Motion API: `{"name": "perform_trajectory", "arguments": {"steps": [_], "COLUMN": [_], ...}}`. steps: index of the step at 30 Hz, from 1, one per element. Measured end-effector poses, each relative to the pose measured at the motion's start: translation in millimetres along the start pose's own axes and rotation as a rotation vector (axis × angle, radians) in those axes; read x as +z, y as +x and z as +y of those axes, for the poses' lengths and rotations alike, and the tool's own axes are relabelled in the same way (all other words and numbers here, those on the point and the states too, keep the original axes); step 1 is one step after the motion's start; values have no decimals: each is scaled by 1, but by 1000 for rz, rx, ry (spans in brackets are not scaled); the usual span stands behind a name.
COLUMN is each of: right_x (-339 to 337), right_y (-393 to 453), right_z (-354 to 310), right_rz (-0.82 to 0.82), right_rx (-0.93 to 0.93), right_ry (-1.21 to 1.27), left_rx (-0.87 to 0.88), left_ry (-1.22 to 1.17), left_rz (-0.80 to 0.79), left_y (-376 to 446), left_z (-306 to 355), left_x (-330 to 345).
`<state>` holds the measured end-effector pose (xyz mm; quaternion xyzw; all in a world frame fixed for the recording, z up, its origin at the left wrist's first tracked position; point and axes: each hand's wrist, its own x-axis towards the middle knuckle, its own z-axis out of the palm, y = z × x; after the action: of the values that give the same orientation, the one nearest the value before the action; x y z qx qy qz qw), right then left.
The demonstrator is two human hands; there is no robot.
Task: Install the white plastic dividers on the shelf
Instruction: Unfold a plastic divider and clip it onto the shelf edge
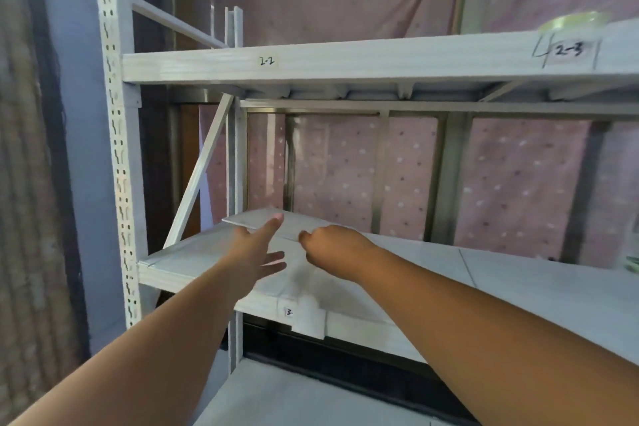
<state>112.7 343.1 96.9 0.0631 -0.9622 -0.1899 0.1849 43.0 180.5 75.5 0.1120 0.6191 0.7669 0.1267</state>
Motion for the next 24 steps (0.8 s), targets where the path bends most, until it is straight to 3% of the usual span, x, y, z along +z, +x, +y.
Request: {"name": "perform_trajectory", "arguments": {"steps": [2, 5, 8, 14, 19, 24], "right_x": [-7, -16, -21, -32, -48, -55], "right_y": [-21, -52, -93, -173, -255, -340], "right_z": [17, 44, 71, 125, 176, 219], "right_rz": [40, 128, 197, 301, 194, 195], "right_rx": [23, 103, 231, 488, 717, 868], "right_ry": [4, 76, 126, 276, 436, 500], "left_rx": [50, 148, 197, 287, 405, 431], "left_ry": [-169, -223, -209, -16, 87, 162], "left_rz": [-59, -175, -293, -333, -478, -676], "left_y": [-4, -9, -24, -68, -120, -170], "left_z": [1, 6, 17, 26, 27, 20], "left_x": [31, 78, 134, 251, 342, 420]}}
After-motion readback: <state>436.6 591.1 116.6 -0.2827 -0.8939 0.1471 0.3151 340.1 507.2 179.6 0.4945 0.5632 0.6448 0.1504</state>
